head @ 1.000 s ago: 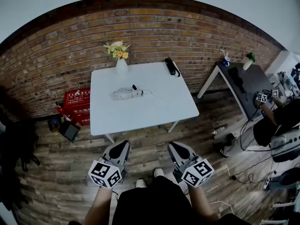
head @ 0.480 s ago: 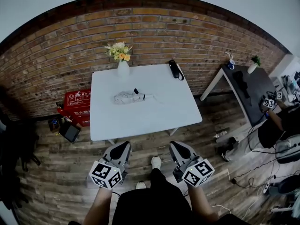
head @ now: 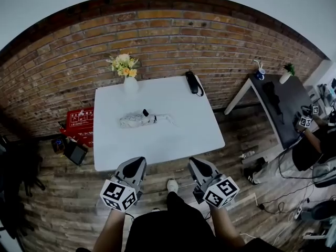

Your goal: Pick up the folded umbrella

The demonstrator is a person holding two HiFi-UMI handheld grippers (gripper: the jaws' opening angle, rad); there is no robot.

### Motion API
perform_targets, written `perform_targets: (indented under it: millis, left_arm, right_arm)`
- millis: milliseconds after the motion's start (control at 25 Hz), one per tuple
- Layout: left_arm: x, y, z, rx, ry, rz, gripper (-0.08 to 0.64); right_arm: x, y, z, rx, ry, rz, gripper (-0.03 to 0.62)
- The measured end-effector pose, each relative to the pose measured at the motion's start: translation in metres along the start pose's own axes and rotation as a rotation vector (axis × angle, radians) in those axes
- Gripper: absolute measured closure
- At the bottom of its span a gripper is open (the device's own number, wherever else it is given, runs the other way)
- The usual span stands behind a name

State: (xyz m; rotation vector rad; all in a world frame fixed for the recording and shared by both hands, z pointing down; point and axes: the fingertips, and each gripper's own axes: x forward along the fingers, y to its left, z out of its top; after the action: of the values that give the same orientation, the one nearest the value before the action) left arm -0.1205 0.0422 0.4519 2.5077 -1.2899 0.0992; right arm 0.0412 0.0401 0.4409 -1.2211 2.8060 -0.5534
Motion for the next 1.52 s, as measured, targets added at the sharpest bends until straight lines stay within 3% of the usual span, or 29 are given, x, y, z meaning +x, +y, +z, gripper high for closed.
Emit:
perform_targets:
  millis: [720, 1080, 1520]
  left_arm:
    - [0.125, 0.029, 0.029, 0.016, 0.033, 0.118, 0.548]
    - [0.167, 0.044, 0.025, 0.033, 0.090, 0.106, 0.548]
    - [0.207, 0.079, 0.008, 0.184, 0.230, 0.034, 0.548]
  right_arm:
    - [0.082, -0.114, 0.034, 0.004, 0.045, 0.156, 0.572]
    - [0.107, -0.142, 0.036, 0.008, 0.070, 0.184, 0.572]
    - [0.129, -0.153, 0.038, 0.028, 0.077, 0.127, 0.572]
